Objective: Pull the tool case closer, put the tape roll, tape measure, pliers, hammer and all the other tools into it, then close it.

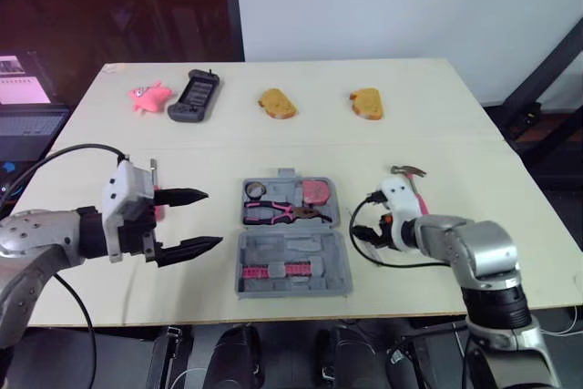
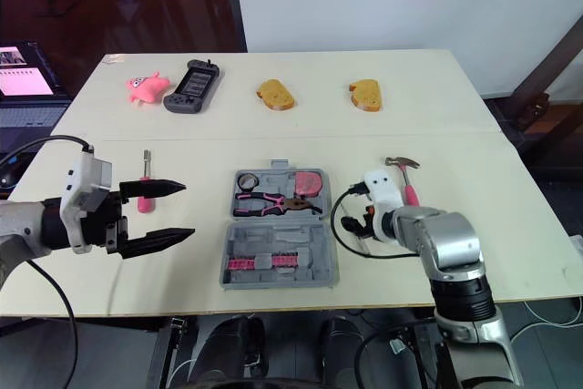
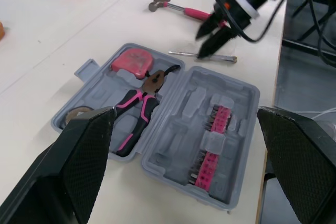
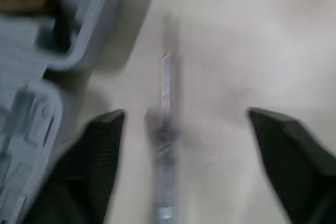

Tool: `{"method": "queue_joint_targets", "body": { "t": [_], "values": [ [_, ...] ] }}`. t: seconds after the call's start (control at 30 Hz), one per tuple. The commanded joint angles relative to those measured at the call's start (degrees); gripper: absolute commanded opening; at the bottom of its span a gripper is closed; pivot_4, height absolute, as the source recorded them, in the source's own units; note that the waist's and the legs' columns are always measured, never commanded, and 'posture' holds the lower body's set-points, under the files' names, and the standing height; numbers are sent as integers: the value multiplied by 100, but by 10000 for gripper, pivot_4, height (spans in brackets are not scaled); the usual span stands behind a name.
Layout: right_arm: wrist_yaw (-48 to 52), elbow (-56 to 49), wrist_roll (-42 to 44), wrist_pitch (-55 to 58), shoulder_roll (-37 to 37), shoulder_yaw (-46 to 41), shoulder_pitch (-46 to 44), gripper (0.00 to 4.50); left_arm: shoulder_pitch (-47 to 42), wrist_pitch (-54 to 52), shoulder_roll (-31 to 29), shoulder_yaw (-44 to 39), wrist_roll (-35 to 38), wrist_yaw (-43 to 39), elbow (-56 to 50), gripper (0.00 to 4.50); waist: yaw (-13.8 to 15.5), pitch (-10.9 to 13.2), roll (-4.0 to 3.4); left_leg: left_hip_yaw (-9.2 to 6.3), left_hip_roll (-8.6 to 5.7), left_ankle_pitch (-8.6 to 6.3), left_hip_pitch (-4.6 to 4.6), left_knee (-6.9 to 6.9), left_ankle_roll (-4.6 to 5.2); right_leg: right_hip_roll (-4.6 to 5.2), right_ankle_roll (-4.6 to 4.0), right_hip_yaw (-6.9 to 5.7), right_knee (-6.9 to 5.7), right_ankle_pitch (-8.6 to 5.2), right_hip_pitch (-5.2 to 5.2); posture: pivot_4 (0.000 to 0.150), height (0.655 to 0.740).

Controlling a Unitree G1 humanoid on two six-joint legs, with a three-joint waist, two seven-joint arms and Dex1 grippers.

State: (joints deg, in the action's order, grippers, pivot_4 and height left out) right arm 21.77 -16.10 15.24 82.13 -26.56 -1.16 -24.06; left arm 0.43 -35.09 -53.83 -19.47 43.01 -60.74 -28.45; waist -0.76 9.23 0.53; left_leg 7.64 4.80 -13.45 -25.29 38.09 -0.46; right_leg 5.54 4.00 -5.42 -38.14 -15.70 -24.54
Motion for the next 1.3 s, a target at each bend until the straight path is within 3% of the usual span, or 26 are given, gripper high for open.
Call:
{"method": "queue_joint_targets", "body": {
  "t": [0.03,0.17,0.33,0.47,0.7,0.9,1.1,1.3],
  "values": [
    [232,-323,220,173,-469,-189,-454,44046,38,-13,-74,-241,97,3,-123,45000,-3,0,-1,0,0,0,0,-1,0,0,0,0,0,0,-1,1500,7188],
    [929,-244,593,-17,-1261,112,-951,44046,56,62,37,-138,26,50,-115,45000,-1,1,-1,0,0,0,-1,-3,1,0,0,0,2,0,-2,1500,7188],
    [2366,-329,246,-2023,-2621,1384,-1021,44046,133,323,147,-131,-120,4,-6,45000,2,2,0,1,0,-1,-1,-4,1,0,0,-1,6,-1,0,1500,7188],
    [3563,-195,-746,-4465,-3538,2368,-958,44046,432,474,227,-266,-171,-26,-94,45000,-3,6,-3,1,0,-2,-2,-5,3,2,0,2,6,-1,-6,1500,7188],
    [5447,1304,-2197,-8637,-3313,3482,-1806,44046,1179,509,399,-681,-139,160,-508,45000,-38,12,-4,4,4,0,1,-3,0,0,1,3,5,-1,-8,1500,7188],
    [5137,3092,-3842,-11695,-2572,4249,-2578,44046,1456,497,452,-883,-90,290,-772,45000,-14,13,-2,11,3,2,2,6,-4,0,0,-1,5,-1,-1,1500,7188],
    [4643,4307,-4912,-13199,-1986,4679,-3086,44046,1894,451,585,-1148,0,453,-1119,45000,-30,14,-5,11,3,27,2,3,-47,-1,0,-1,2,-2,-3,1500,7188],
    [4224,5009,-5582,-13823,-1671,4834,-3316,44046,2045,412,613,-1280,75,618,-1252,45000,-26,14,-5,9,3,29,3,6,-49,0,-2,-1,0,-1,0,1500,7188]
  ]
}}
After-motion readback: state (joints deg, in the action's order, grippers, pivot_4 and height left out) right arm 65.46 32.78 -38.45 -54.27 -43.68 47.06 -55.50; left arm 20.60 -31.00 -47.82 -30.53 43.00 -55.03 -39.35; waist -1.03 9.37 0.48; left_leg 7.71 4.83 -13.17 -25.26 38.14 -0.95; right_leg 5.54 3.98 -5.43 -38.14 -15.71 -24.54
